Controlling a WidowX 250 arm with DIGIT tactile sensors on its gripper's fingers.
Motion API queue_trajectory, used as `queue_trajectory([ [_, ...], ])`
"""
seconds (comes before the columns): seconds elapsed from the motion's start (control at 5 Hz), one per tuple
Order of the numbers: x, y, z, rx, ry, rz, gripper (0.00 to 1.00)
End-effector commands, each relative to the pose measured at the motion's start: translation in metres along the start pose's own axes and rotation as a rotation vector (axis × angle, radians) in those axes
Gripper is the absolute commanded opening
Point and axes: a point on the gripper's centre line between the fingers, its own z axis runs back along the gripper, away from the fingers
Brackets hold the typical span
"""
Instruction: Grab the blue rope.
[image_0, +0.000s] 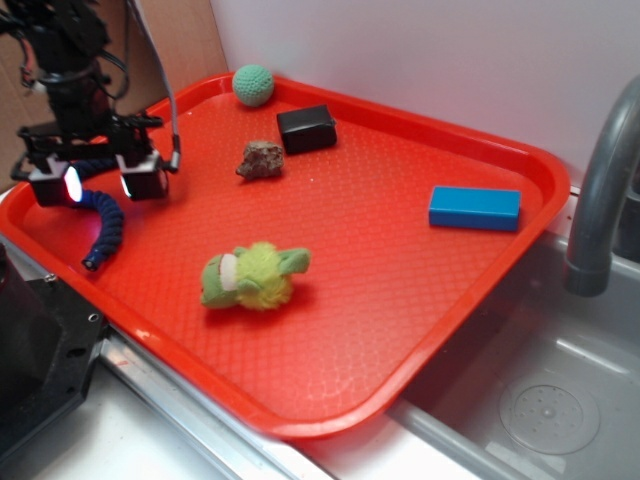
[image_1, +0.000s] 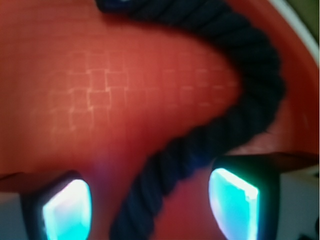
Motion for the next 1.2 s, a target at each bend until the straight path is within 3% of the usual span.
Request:
queue_trajectory([
  [0.0, -0.004, -0.005, -0.013, 0.025, 0.008, -0.026, 1.0],
  [0.2, -0.012, -0.009, -0.019, 0.041, 0.008, -0.058, 1.0],
  [0.4, -0.019, -0.009, -0.021, 0.006, -0.014, -0.073, 0.0],
  [0.6, -0.022, -0.01, -0.023, -0.012, -0.034, -0.096, 0.0],
  [1.0, -0.027, -0.01, -0.025, 0.023, -0.047, -0.109, 0.0],
])
